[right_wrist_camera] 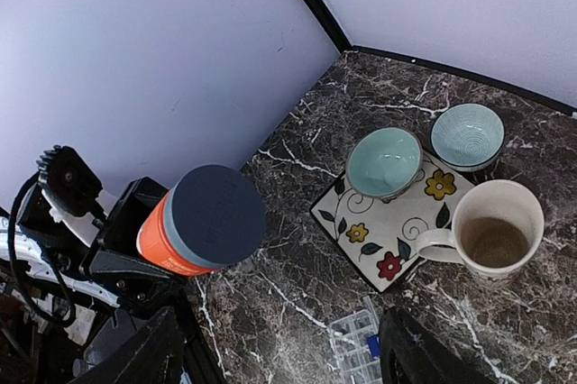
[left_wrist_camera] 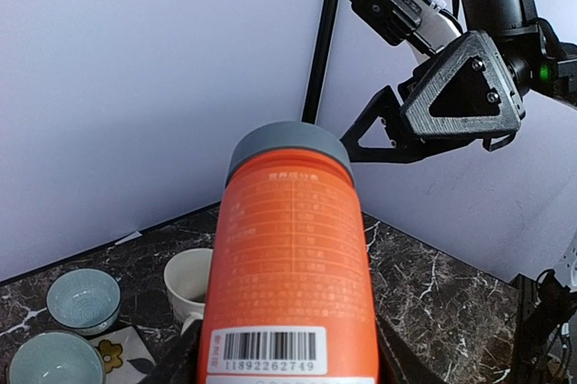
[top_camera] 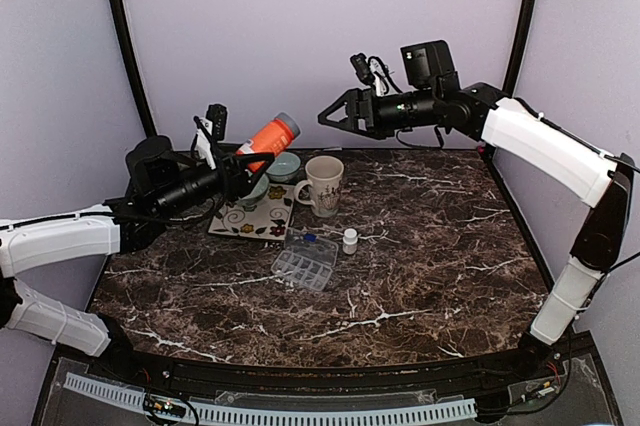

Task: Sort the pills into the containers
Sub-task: Screw the lid of the pill bottle onto the pill bottle.

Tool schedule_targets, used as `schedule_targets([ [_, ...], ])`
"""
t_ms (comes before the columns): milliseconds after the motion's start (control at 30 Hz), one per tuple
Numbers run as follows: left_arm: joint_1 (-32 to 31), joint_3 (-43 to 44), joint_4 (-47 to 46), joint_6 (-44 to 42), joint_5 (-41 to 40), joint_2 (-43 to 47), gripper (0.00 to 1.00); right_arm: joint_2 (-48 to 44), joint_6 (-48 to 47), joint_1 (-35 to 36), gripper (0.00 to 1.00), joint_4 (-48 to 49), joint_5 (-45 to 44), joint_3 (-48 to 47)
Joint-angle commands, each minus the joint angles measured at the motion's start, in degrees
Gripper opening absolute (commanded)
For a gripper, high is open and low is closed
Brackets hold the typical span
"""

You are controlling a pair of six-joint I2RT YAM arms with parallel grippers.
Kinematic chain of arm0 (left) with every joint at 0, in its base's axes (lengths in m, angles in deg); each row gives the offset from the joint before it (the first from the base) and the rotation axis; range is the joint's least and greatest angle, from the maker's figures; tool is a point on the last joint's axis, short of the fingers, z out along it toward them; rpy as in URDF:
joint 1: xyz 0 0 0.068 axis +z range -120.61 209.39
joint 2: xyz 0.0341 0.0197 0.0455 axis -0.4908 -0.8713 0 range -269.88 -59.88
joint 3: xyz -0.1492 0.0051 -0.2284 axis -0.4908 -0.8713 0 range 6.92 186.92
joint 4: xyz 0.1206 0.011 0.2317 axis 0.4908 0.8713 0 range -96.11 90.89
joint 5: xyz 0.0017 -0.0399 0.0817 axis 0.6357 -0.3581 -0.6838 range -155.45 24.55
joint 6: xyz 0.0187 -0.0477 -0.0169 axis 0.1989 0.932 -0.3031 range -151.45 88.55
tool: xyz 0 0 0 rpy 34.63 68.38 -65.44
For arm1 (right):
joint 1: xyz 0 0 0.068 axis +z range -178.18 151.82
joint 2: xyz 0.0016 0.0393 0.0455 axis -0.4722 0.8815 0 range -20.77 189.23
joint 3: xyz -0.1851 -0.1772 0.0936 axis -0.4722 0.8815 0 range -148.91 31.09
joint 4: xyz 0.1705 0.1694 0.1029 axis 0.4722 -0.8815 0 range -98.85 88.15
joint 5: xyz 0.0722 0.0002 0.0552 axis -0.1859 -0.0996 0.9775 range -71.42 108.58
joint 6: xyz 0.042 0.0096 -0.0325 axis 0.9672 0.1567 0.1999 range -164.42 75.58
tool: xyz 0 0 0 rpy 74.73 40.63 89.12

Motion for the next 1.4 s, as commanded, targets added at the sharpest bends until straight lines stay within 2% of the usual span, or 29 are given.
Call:
schedule_targets([
  [0, 3.5, 1.2, -4.2, 7.7, 11.3, -1.2, 0.01, -1.6, -4.9, 0.8, 0.74, 0.4, -1.2, 0.7],
  [300, 11.7, 7.4, -12.3, 23.6, 37.5, -11.4, 0.01, -4.3, -8.2, 1.0, 0.75, 3.3, 2.2, 4.1],
  [567, 12.7, 11.4, -21.6, 36.9, 51.4, -19.1, 0.01, -4.3, -11.0, 1.2, 0.75, 3.4, 3.4, 4.7],
  [767, 12.8, 12.9, -27.2, 44.1, 56.4, -23.1, 0.01, -4.5, -12.1, 1.2, 0.75, 3.6, 3.7, 5.6],
  [1367, 12.8, 17.9, -40.1, 58.7, 63.0, -31.6, 0.00, -4.1, -10.9, 1.2, 0.75, 5.2, 11.6, 6.2],
])
